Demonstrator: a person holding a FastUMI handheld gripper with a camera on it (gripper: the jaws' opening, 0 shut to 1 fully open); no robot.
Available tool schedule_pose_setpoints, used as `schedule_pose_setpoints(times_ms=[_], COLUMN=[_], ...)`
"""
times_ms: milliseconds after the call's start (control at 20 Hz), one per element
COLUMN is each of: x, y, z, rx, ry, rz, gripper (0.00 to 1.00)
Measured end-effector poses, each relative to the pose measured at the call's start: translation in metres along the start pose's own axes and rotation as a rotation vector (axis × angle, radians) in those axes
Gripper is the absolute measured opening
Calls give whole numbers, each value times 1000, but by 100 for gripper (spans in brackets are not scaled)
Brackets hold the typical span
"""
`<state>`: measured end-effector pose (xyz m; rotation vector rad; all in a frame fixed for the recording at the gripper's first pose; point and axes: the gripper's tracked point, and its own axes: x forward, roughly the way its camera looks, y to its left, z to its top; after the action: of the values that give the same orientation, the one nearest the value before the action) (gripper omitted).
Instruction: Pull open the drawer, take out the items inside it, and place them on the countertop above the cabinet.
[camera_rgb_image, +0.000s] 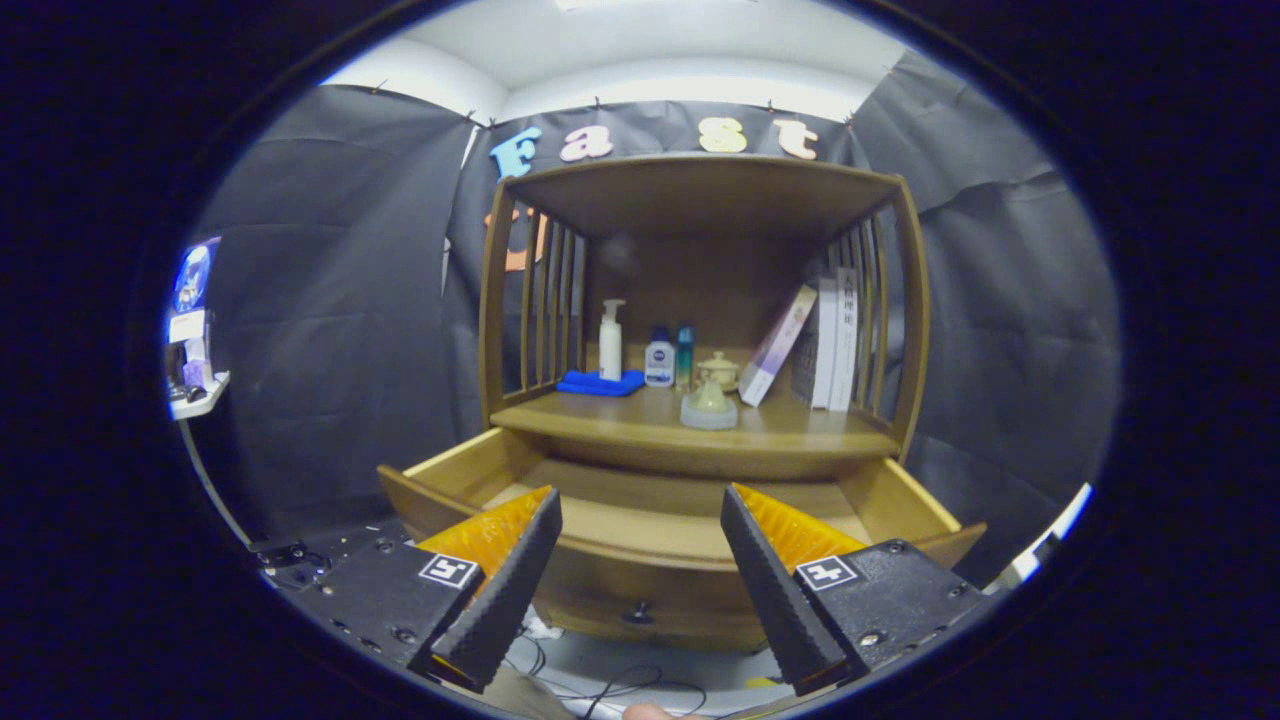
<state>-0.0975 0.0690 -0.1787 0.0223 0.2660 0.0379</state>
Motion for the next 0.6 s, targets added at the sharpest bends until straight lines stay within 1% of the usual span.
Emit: schedule_pose_setpoints(times_ms=[100,200,300,400,600], x=[-1,4,8,13,25], y=[-2,-8,-8,-9,-11], z=[-24,-46,-71,-85,-99], rx=[14,-15,-17,2,18], ry=[7,5,43,67,93], rz=[-13,-41,-53,-72,-98], gripper=[100,100,100,100,100])
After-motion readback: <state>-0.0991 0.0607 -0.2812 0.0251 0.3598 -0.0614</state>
